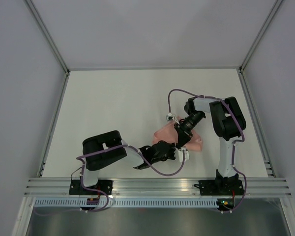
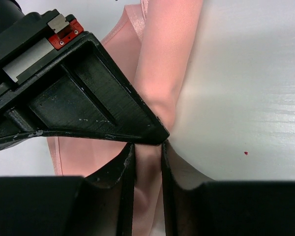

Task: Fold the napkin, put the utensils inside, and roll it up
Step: Roll the napkin at the center of the board.

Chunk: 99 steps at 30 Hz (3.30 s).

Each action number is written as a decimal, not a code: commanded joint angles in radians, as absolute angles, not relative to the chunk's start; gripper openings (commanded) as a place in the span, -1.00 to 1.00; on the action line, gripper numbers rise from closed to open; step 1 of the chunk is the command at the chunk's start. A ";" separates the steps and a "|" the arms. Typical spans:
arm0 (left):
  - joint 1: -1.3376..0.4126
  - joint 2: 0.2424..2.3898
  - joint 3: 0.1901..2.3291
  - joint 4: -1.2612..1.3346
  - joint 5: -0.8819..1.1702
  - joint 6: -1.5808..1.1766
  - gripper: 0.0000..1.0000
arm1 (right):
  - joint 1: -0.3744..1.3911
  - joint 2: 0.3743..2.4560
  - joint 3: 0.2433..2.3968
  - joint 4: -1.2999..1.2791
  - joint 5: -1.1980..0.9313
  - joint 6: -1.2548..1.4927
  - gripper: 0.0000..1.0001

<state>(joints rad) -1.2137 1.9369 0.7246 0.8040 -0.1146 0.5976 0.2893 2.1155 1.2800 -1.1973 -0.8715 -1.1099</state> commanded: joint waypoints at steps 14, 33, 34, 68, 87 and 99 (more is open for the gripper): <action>-1.091 1.940 0.785 0.400 0.167 0.336 -0.95 | 0.216 1.999 1.316 -1.052 -0.781 -1.112 0.01; -0.888 2.106 1.011 0.083 0.609 0.091 -0.95 | 0.084 1.238 0.750 -0.425 -0.749 -0.899 0.16; -0.875 2.115 1.022 0.071 0.623 0.068 -0.95 | 0.087 1.179 0.697 -0.408 -0.750 -0.899 0.17; -0.775 2.263 1.197 -0.121 0.781 -0.083 -0.74 | 0.528 1.288 0.440 0.019 -0.336 -0.822 -0.28; -0.750 1.999 1.131 0.027 0.712 -0.207 -0.43 | 0.505 1.385 0.480 -0.067 -0.405 -0.831 -0.82; -0.704 1.827 1.040 0.113 0.637 -0.241 -0.33 | 0.497 1.417 0.506 -0.103 -0.416 -0.847 -0.86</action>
